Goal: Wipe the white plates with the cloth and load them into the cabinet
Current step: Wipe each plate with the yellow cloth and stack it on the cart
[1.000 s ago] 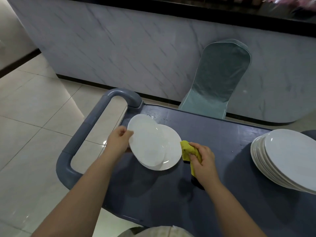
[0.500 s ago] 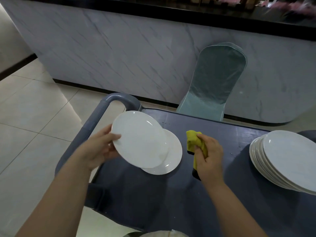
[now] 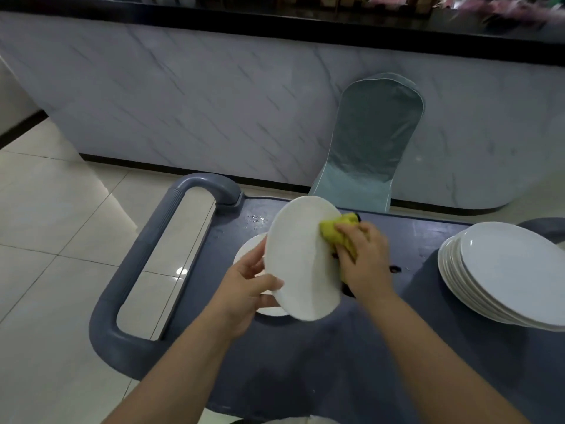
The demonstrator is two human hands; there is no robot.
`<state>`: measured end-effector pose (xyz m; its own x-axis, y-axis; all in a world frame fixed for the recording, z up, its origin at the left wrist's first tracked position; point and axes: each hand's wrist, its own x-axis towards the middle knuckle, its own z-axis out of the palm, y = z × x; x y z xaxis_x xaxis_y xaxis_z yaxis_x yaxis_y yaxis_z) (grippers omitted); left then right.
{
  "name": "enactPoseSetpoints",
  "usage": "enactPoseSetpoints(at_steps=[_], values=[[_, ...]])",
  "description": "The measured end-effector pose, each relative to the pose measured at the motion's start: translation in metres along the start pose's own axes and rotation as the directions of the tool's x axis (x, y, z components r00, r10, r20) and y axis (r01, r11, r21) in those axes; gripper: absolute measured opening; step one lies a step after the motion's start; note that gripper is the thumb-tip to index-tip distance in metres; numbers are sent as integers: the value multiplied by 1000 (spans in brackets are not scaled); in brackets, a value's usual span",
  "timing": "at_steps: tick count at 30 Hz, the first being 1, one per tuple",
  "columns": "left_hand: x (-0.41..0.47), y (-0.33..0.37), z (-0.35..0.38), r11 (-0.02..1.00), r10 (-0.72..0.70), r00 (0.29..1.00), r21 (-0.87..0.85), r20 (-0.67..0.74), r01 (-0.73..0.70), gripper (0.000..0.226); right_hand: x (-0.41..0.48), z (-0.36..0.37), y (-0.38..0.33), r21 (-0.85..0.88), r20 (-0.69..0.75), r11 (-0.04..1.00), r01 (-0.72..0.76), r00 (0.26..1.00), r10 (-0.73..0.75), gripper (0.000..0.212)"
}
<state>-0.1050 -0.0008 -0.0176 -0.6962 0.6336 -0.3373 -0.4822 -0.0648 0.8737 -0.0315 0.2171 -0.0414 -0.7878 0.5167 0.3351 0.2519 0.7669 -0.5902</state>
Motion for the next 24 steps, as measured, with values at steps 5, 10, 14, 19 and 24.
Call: enactPoseSetpoints(at_steps=[5, 10, 14, 19, 24], values=[[15, 14, 19, 997, 57, 998, -61, 15, -56, 73, -41, 19, -26, 33, 29, 959, 280, 959, -281, 37], [12, 6, 17, 999, 37, 997, 33, 60, -40, 68, -31, -18, 31, -40, -28, 999, 31, 999, -32, 44], [13, 3, 39, 1000, 30, 991, -3, 131, -30, 58, 5, -3, -23, -24, -138, 993, 118, 983, -120, 42], [15, 11, 22, 999, 50, 997, -21, 62, -48, 68, -75, -8, 15, -48, 48, 957, 286, 958, -284, 46], [4, 1, 36, 995, 38, 984, 88, 172, -54, 67, -26, -26, 14, -57, -133, 998, -5, 991, -3, 37]])
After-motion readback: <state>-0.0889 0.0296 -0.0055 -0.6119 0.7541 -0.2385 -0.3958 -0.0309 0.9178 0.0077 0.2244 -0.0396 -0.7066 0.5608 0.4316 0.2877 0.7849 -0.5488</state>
